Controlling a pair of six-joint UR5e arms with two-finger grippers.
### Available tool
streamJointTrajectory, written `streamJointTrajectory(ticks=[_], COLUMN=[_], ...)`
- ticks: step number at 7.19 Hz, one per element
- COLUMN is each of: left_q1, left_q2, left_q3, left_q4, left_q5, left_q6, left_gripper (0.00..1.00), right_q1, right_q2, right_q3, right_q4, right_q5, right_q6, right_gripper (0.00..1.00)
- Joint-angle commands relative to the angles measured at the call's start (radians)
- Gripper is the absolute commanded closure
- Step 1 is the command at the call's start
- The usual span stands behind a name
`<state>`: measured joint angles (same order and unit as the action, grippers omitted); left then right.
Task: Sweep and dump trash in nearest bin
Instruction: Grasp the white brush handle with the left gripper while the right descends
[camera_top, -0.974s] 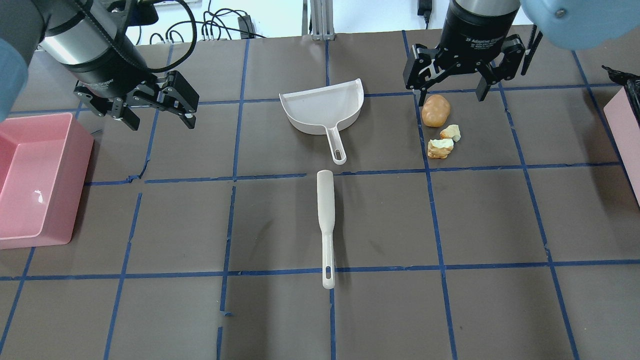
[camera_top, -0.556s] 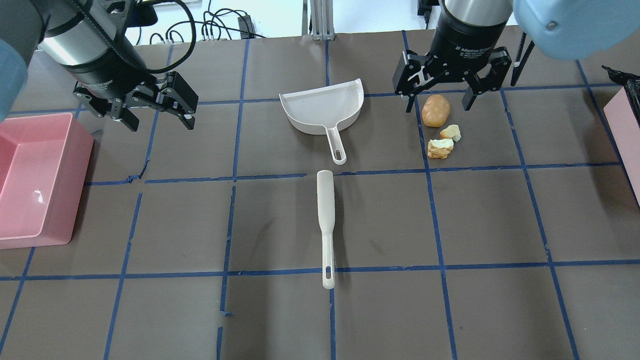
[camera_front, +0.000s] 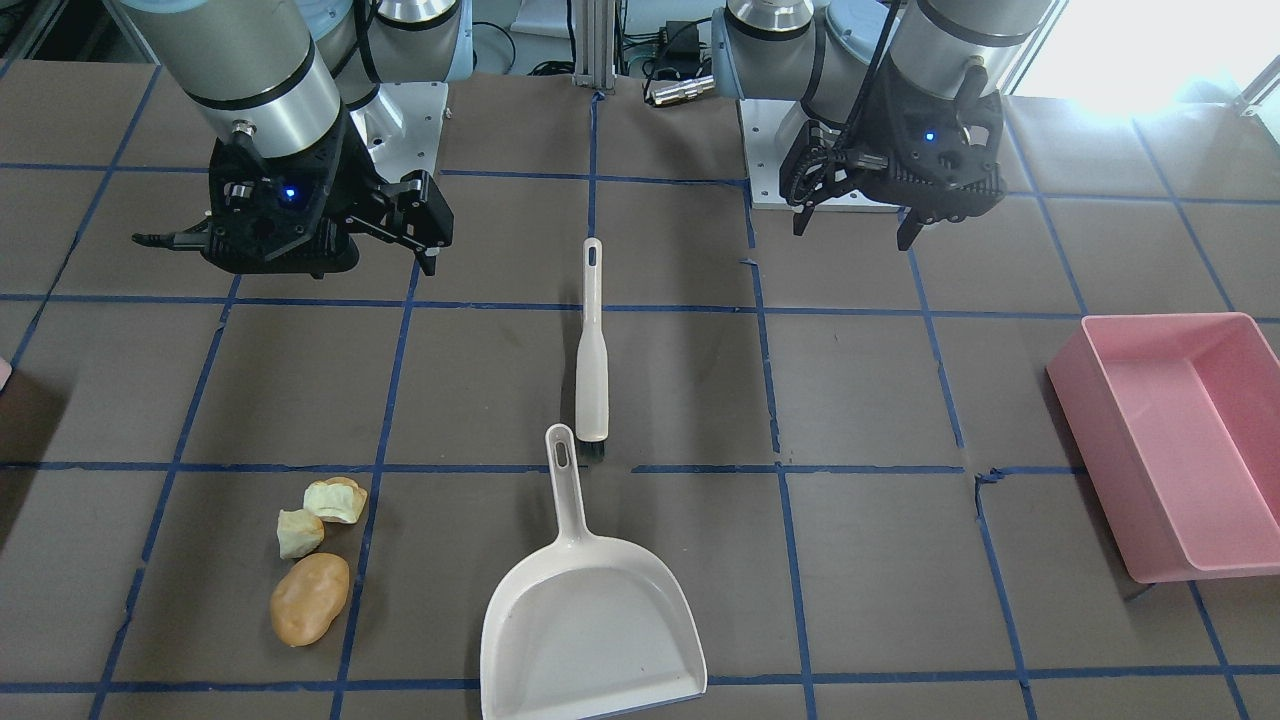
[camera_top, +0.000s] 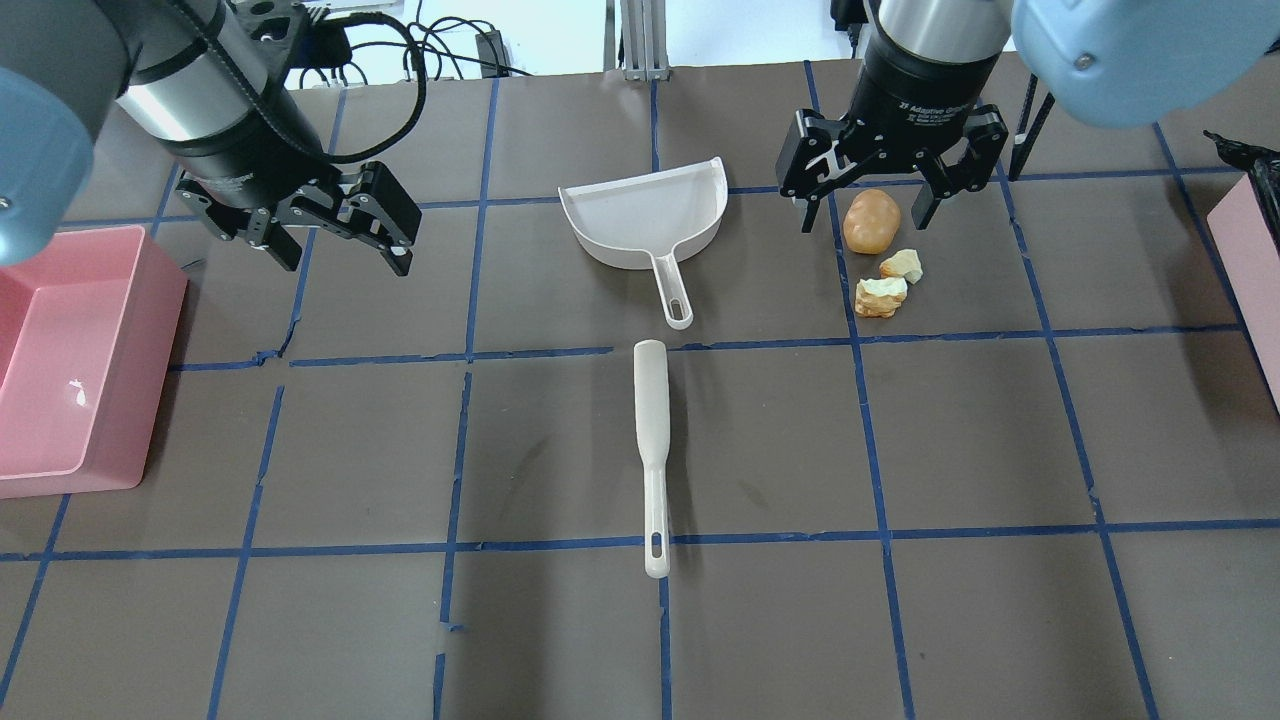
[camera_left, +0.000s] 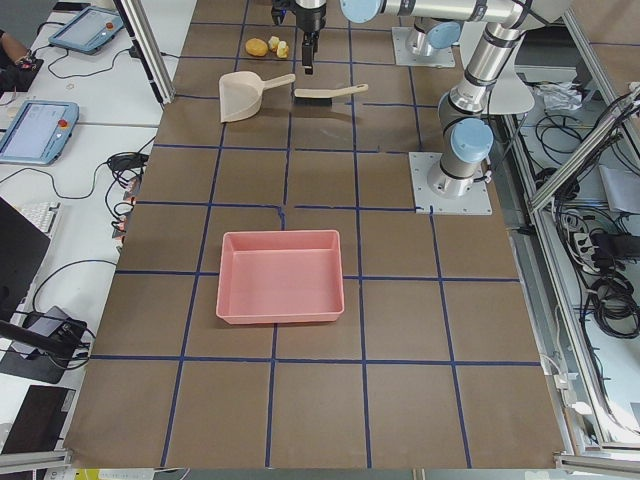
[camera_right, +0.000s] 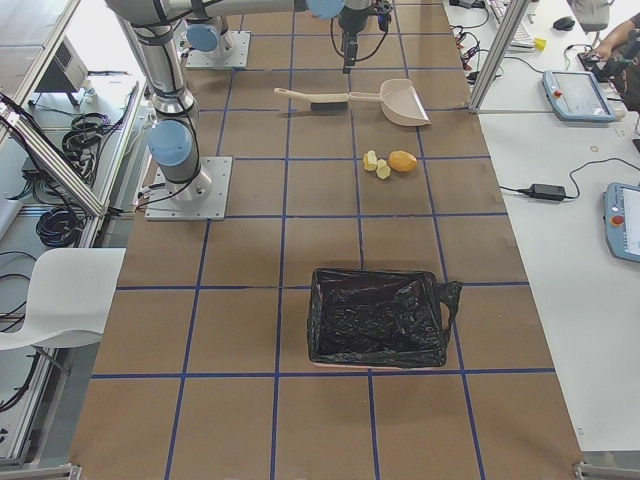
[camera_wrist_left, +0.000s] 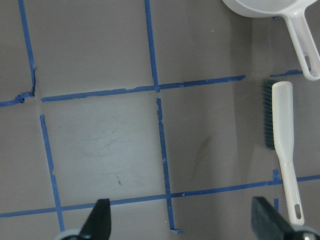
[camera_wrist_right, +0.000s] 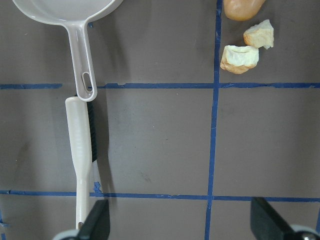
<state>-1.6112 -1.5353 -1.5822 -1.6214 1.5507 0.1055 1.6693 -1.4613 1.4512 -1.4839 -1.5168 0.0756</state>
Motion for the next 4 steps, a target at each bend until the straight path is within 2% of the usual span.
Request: streamJointTrajectory(ticks=[1, 2, 4], left_q1=[-0.144, -0.214, -0.382], left_q2=[0.010, 0.000, -0.058], left_q3=[-0.106, -0.148, -0.209], left_q4=[0.001, 0.006, 0.067], left_q5=[0.040, 0.035, 0.029], left_q6=[-0.132, -0.258, -0.447], left_gripper=[0.00, 0.00, 0.00], right_q1=[-0.003, 0.001, 0.003], right_q2=[0.003, 0.025, 0.070], right_q3=[0.023, 0.021, 0.014], right_q4=[-0.024, -0.101, -0.186], right_q5=[-0.025, -0.023, -0.031], right_q6=[0.000, -0.038, -0.103], right_gripper=[0.00, 0.00, 0.00])
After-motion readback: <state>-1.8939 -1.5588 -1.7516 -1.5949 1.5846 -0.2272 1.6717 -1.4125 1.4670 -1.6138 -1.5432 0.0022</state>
